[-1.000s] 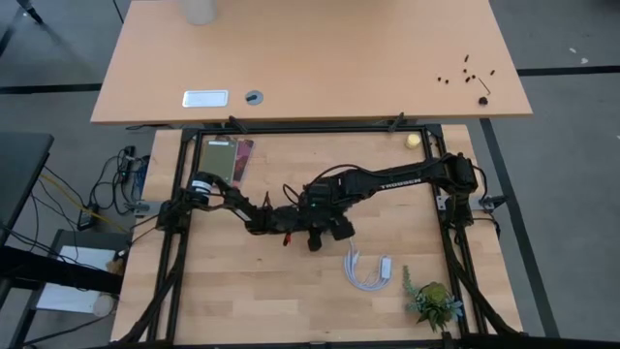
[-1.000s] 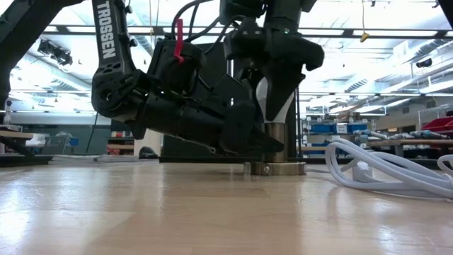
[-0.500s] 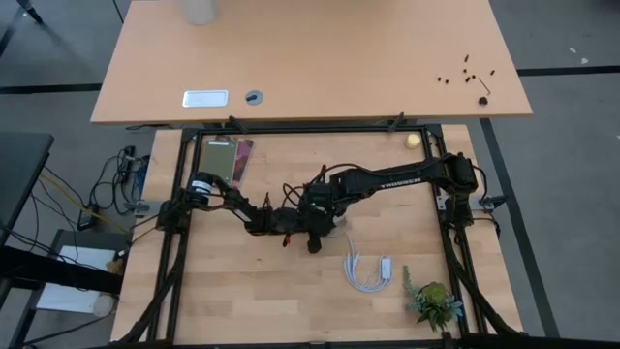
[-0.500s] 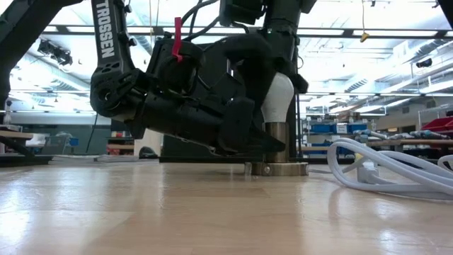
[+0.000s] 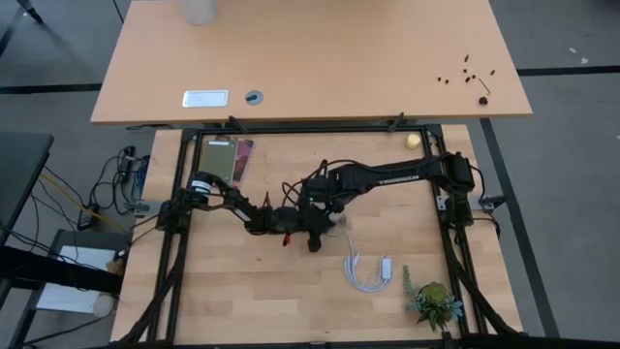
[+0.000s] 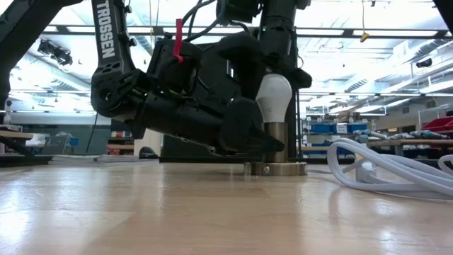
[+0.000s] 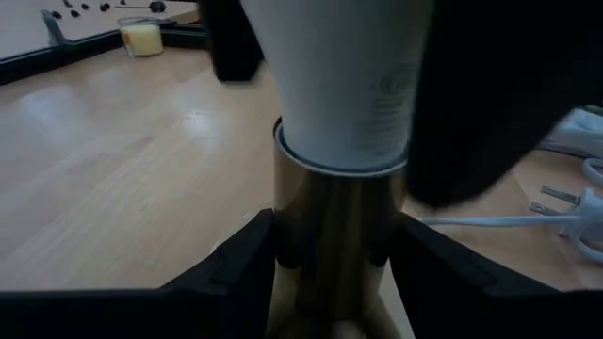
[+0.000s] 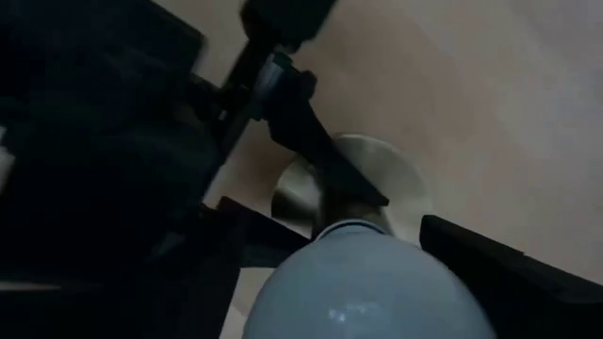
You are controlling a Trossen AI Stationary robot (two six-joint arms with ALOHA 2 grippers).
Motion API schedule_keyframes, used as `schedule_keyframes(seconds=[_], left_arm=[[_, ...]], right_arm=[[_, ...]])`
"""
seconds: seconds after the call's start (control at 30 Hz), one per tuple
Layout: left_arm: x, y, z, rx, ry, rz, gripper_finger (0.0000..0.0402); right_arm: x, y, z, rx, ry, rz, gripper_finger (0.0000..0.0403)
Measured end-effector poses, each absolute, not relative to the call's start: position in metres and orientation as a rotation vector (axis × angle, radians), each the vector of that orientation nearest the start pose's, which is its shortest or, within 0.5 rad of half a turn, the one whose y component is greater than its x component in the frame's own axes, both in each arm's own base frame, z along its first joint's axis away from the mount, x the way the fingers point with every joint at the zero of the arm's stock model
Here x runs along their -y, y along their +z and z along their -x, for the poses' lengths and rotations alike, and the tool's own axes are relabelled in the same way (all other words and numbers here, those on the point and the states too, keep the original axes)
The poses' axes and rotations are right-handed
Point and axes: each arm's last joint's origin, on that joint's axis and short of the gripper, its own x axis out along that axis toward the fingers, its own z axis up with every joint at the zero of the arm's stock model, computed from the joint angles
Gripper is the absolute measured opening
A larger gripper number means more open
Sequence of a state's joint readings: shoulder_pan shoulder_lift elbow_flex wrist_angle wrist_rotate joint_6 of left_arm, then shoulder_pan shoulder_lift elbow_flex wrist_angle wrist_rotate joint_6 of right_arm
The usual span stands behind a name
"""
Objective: Screw lightbulb
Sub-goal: Insert the white lightbulb into the desk lamp
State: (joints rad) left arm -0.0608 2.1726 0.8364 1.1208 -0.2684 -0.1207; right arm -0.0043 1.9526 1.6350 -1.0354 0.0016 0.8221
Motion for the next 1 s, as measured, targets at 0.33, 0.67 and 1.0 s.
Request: schedule_keyframes(seconds=[0.33,0.67,1.0], left_arm=[[0.015,0.076,-0.378,-0.208,0.227,0.084,0.0190],[0.014,0.076,-0.378,-0.210,0.236,0.080,0.0190],[0.014,0.075,-0.377,-0.216,0.243,0.073,0.0190]], right_arm=[[0.007,0.244,-0.391,-1.282,-0.470,-0.508,0.0347],[0.006,0.249,-0.392,-1.311,-0.301,-0.328,0.0346],[0.006,0.287,-0.397,-1.189,-0.296,-0.254,0.0345]])
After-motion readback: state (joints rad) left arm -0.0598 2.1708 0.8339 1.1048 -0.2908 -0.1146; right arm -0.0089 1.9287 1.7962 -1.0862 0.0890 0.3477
